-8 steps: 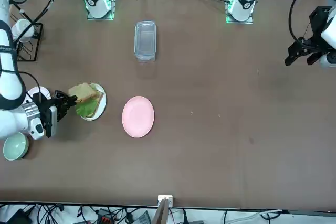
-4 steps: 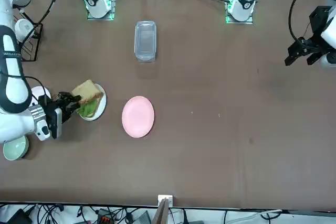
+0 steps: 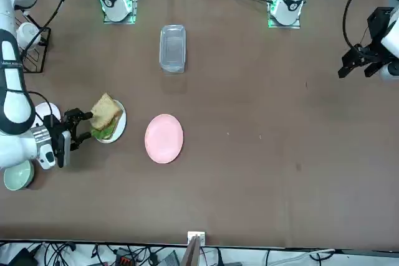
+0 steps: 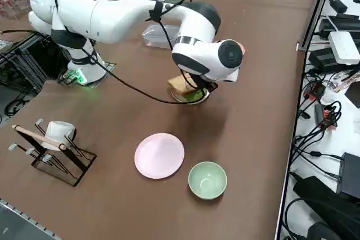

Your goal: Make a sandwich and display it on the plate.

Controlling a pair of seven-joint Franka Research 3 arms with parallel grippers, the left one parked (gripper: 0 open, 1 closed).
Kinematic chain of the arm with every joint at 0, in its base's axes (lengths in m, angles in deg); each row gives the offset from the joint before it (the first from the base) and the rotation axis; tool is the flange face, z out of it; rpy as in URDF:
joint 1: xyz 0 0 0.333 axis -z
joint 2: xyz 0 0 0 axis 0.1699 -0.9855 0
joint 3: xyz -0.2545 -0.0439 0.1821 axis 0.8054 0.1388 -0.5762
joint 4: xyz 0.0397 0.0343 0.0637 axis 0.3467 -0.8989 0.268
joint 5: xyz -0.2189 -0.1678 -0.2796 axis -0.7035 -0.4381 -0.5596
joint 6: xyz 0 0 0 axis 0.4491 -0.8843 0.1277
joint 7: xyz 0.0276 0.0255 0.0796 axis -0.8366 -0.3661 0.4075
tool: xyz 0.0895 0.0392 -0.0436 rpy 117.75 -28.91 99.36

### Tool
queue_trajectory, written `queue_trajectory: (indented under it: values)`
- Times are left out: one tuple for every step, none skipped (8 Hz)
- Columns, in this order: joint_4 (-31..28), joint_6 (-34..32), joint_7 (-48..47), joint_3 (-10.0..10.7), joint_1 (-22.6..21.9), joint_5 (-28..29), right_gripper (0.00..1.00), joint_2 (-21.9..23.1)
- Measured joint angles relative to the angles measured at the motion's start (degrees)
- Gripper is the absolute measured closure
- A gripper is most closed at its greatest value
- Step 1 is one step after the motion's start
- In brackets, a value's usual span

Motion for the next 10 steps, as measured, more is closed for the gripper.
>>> queue_trajectory:
  values:
    - [0.5, 0.2, 0.0, -0.4, -0.1, 0.0, 0.00, 0.3]
    - [1.5, 0.3, -0.2, -0.6, -0.3, 0.0, 0.00, 1.3]
    - [2.3, 0.3, -2.0, -0.6, -0.3, 0.0, 0.00, 3.3]
    - [2.8, 0.4, -6.0, -1.0, -0.3, 0.0, 0.00, 5.7]
    - [3.2, 1.4, -11.2, -1.5, -0.4, 0.0, 0.00, 8.3]
    - [3.6, 2.5, -15.6, -1.6, -0.4, 0.0, 0.00, 11.0]
    - [4.3, 3.0, -20.3, -1.5, -0.1, -0.1, 0.00, 13.5]
    - [5.2, 3.1, -24.4, -1.4, 0.8, -0.3, 0.00, 15.5]
    - [5.8, 3.2, -26.6, -1.4, 2.7, -0.4, 0.00, 17.0]
    - [6.1, 3.3, -27.9, -1.3, 4.6, -0.4, 0.00, 18.5]
